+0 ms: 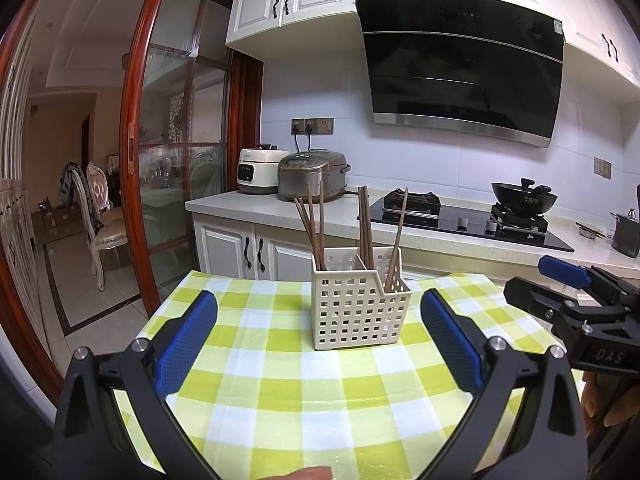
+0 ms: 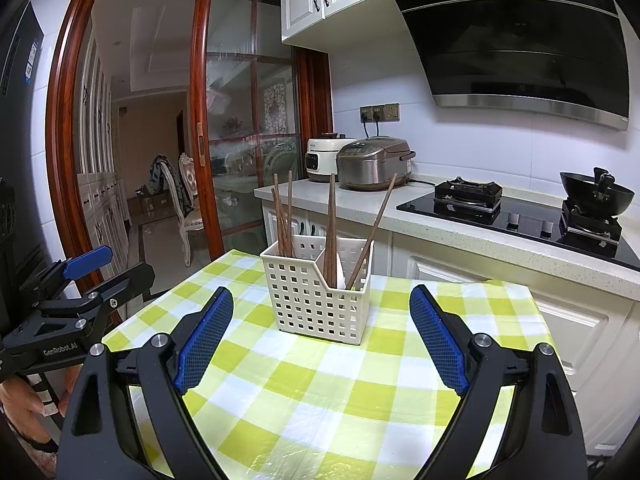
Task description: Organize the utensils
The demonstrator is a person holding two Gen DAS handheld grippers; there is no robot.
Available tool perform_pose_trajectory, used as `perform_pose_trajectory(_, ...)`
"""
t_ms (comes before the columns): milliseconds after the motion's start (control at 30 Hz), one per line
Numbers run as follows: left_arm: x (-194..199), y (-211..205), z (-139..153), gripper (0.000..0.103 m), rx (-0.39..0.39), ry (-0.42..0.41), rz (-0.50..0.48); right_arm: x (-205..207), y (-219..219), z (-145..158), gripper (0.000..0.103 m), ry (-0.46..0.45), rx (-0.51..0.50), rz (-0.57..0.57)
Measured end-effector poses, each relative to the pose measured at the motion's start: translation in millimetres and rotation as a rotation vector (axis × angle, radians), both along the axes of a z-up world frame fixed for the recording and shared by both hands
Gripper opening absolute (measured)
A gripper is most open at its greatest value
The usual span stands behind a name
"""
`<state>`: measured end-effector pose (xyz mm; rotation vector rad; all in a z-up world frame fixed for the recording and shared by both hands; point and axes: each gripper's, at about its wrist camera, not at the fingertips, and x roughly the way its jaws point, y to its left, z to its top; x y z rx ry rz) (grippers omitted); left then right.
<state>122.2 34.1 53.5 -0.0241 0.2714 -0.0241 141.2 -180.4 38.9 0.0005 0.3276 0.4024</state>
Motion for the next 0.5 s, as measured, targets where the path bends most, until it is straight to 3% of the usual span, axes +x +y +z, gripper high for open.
perform_pose_trajectory(500, 1.7, -1.4, -4.9, 0.098, 0.003, 0.006, 0.012, -0.7, -0.4, 0.7, 0.085, 0.0, -0.003, -0.002)
